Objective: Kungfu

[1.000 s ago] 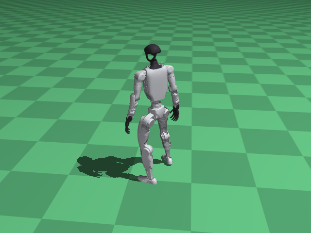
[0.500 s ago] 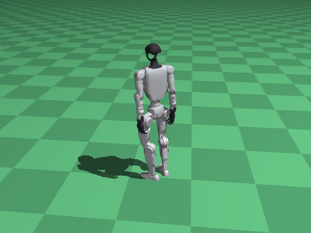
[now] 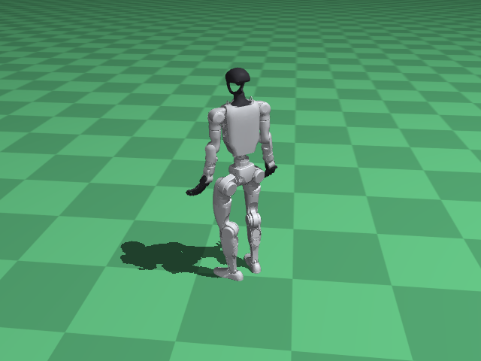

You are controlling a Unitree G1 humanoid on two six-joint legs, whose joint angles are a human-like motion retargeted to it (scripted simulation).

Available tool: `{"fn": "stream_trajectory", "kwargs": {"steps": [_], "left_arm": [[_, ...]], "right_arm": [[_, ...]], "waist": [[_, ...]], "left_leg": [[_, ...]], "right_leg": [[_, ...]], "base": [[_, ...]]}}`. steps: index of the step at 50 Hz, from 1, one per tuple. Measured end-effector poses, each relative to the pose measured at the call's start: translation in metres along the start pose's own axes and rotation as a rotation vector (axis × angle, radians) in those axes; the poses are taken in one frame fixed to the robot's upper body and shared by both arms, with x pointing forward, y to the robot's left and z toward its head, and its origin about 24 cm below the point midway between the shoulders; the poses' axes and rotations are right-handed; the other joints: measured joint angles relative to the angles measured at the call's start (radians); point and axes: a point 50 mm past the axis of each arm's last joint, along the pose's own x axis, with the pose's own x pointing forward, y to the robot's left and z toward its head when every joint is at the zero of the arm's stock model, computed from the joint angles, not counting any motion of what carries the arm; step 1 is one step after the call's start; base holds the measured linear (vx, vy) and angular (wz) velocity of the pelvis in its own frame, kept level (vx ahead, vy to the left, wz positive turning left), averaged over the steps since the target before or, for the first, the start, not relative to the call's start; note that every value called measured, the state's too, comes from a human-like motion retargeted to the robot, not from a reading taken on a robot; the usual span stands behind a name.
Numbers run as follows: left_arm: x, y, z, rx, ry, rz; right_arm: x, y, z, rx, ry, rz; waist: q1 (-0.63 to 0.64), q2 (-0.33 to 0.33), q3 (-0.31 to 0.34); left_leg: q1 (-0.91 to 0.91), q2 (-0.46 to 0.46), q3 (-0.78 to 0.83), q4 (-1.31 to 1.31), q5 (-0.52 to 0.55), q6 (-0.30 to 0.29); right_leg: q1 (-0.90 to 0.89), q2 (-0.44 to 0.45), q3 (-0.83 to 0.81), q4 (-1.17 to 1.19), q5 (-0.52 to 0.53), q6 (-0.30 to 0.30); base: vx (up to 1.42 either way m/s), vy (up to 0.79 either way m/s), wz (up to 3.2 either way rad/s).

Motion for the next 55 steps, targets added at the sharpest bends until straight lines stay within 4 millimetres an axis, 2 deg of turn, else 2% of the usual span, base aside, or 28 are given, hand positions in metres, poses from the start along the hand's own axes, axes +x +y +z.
{"fn": "stream_trajectory", "kwargs": {"steps": [2, 9, 15, 17, 19, 20, 22, 25, 27, 29, 31, 32, 33, 35, 37, 40, 42, 46, 48, 50, 52, 53, 55], "left_arm": [[0.000, 0.002, 0.007, -0.040, -0.033, 0.004], [-0.004, 0.015, 0.025, 0.188, -0.023, 0.086], [-0.003, 0.013, 0.034, 0.118, -0.061, 0.065], [-0.003, 0.013, 0.043, 0.168, -0.075, 0.081], [-0.004, 0.013, 0.055, 0.319, -0.071, 0.105], [-0.004, 0.013, 0.062, 0.429, -0.062, 0.117], [-0.006, 0.012, 0.080, 0.788, -0.033, 0.110], [-0.011, 0.009, 0.106, 1.534, 0.061, 0.082], [-0.011, -0.005, 0.120, 2.116, 0.155, 0.008], [-0.007, -0.025, 0.131, 2.664, 0.252, -0.066], [-0.002, -0.046, 0.138, 3.109, 0.289, -0.108], [0.000, -0.053, 0.139, -2.983, -0.258, 0.120], [0.001, -0.057, 0.137, -2.883, -0.228, 0.140], [0.002, -0.051, 0.130, -2.822, -0.220, 0.180], [0.001, -0.038, 0.120, -2.894, -0.274, 0.202], [0.000, -0.025, 0.107, -3.029, -0.370, 0.225], [0.001, -0.023, 0.103, -3.072, -0.402, 0.219], [0.002, -0.022, 0.100, -3.040, -0.431, 0.219], [0.002, -0.022, 0.100, -3.027, -0.423, 0.215], [0.002, -0.022, 0.098, -3.042, -0.416, 0.215], [0.004, -0.027, 0.099, -3.091, -0.413, 0.211], [0.005, -0.029, 0.097, 3.100, 0.416, -0.220], [0.006, -0.029, 0.095, 3.069, 0.430, -0.214]], "right_arm": [[0.002, 0.002, 0.007, 0.054, -0.042, 0.005], [0.003, 0.000, 0.022, 0.011, -0.063, -0.003], [-0.001, -0.011, 0.029, -0.007, -0.055, -0.041], [-0.001, -0.014, 0.035, -0.067, -0.049, -0.072], [-0.002, -0.018, 0.041, -0.181, -0.034, -0.111], [-0.002, -0.019, 0.045, -0.255, -0.022, -0.133], [-0.004, -0.024, 0.050, -0.487, 0.021, -0.183], [-0.002, -0.022, 0.056, -1.034, 0.113, -0.201], [-0.001, -0.018, 0.060, -1.479, 0.171, -0.158], [0.000, -0.014, 0.070, -1.924, 0.234, -0.064], [0.000, -0.012, 0.082, -2.329, 0.319, 0.020], [0.001, -0.010, 0.085, -2.506, 0.357, 0.051], [0.002, -0.008, 0.086, -2.655, 0.377, 0.079], [0.004, -0.004, 0.081, -2.870, 0.354, 0.139], [0.006, 0.001, 0.073, -2.928, 0.272, 0.188], [0.007, 0.003, 0.060, -2.826, 0.246, 0.220], [0.006, -0.002, 0.054, -2.694, 0.307, 0.188], [0.002, -0.011, 0.047, -2.472, 0.363, 0.124], [0.000, -0.015, 0.047, -2.413, 0.366, 0.083], [0.001, -0.015, 0.046, -2.377, 0.361, 0.056], [0.006, -0.004, 0.043, -2.369, 0.325, 0.075], [0.009, 0.002, 0.045, -2.374, 0.300, 0.076], [0.012, 0.010, 0.049, -2.386, 0.255, 0.065]], "waist": [[-0.001, 0.002, 0.002], [-0.004, 0.011, 0.010], [0.003, 0.018, 0.013], [0.004, 0.022, 0.019], [0.003, 0.028, 0.020], [-0.001, 0.031, 0.017], [-0.026, 0.043, 0.007], [-0.058, 0.038, 0.010], [-0.057, 0.027, 0.027], [-0.029, 0.015, 0.041], [0.003, 0.009, 0.041], [0.006, 0.006, 0.037], [0.001, 0.003, 0.030], [-0.012, 0.000, 0.013], [-0.018, 0.001, 0.005], [-0.012, -0.003, 0.004], [-0.003, -0.006, 0.001], [0.000, 0.006, -0.005], [-0.010, 0.013, -0.009], [-0.019, 0.022, -0.007], [0.005, 0.059, 0.012], [0.017, 0.076, 0.022], [0.017, 0.127, 0.030]], "left_leg": [[0.000, 0.002, 0.007, 0.001, -0.002, -0.001], [-0.001, 0.007, 0.013, 0.006, -0.006, -0.001], [-0.016, 0.013, 0.010, 0.023, -0.006, 0.000], [-0.028, 0.017, 0.011, 0.036, -0.005, -0.006], [-0.052, 0.022, -0.003, 0.056, -0.019, -0.036], [-0.071, 0.025, -0.023, 0.072, -0.041, -0.062], [-0.106, 0.022, -0.103, 0.090, -0.101, -0.101], [-0.140, -0.016, -0.238, 0.110, -0.174, -0.121], [-0.147, -0.037, -0.280, 0.135, -0.202, -0.150], [-0.141, -0.045, -0.266, 0.153, -0.198, -0.163], [-0.135, -0.031, -0.232, 0.165, -0.180, -0.165], [-0.134, -0.029, -0.227, 0.171, -0.175, -0.164], [-0.134, -0.032, -0.231, 0.174, -0.169, -0.159], [-0.135, -0.035, -0.227, 0.180, -0.135, -0.140], [-0.126, -0.028, -0.208, 0.173, -0.119, -0.141], [-0.116, -0.026, -0.182, 0.180, -0.087, -0.123], [-0.115, -0.031, -0.184, 0.180, -0.048, -0.099], [-0.093, -0.024, -0.177, 0.154, -0.019, -0.080], [-0.086, -0.028, -0.190, 0.135, -0.015, -0.065], [-0.095, -0.024, -0.198, 0.129, -0.027, -0.042], [-0.152, 0.089, -0.176, 0.174, -0.050, -0.067], [-0.178, 0.130, -0.158, 0.200, -0.056, -0.075], [-0.221, 0.171, -0.159, 0.239, -0.083, -0.055]], "right_leg": [[-0.003, -0.001, 0.002, 0.002, 0.001, -0.003], [-0.011, -0.001, 0.011, 0.010, 0.004, -0.014], [-0.020, -0.001, 0.016, 0.021, 0.002, -0.023], [-0.029, 0.003, 0.029, 0.029, -0.027, -0.012], [-0.045, 0.016, 0.076, 0.044, -0.105, 0.023], [-0.056, 0.025, 0.108, 0.053, -0.155, 0.044], [-0.084, 0.072, 0.232, 0.060, -0.220, 0.033], [-0.114, 0.142, 0.440, 0.062, -0.241, -0.028], [-0.108, 0.127, 0.429, 0.051, -0.175, -0.025], [-0.086, 0.092, 0.346, 0.023, -0.044, -0.034], [-0.070, 0.091, 0.313, 0.005, 0.004, -0.061], [-0.063, 0.095, 0.313, 0.000, 0.007, -0.067], [-0.058, 0.094, 0.312, -0.007, 0.009, -0.066], [-0.048, 0.088, 0.300, -0.019, 0.013, -0.057], [-0.040, 0.082, 0.293, -0.026, 0.015, -0.053], [-0.030, 0.079, 0.297, -0.027, 0.015, -0.057], [-0.022, 0.076, 0.295, -0.025, 0.009, -0.055], [-0.023, 0.081, 0.269, 0.013, -0.010, -0.027], [-0.050, 0.077, 0.245, 0.066, 0.000, 0.043], [-0.122, 0.064, 0.234, 0.183, 0.088, 0.202], [-0.289, 0.153, 0.178, 0.374, 0.244, 0.263], [-0.378, 0.160, 0.088, 0.487, 0.297, 0.263], [-0.542, 0.139, 0.003, 0.730, 0.285, 0.263]], "base": [[-0.06, 0.03, -0.17], [-0.02, 0.01, -0.04], [-0.04, 0.02, 0.02], [-0.10, 0.04, 0.01], [-0.10, 0.03, 0.11], [-0.08, -0.01, 0.38], [-0.05, -0.06, 0.64], [-0.06, -0.06, 0.31], [-0.09, -0.01, 0.03], [-0.08, 0.02, -0.20], [-0.03, 0.00, -0.14], [0.00, -0.06, 0.25], [0.03, -0.05, 0.31], [0.09, -0.01, 0.20], [0.11, 0.04, -0.07], [0.10, 0.05, -0.11], [0.08, 0.08, 0.03], [0.12, 0.12, 0.19], [0.10, 0.12, 0.28], [-0.04, 0.01, -0.05], [-0.33, -0.53, -1.07], [-0.38, -0.51, -1.13], [-0.17, 0.08, -0.59]]}}
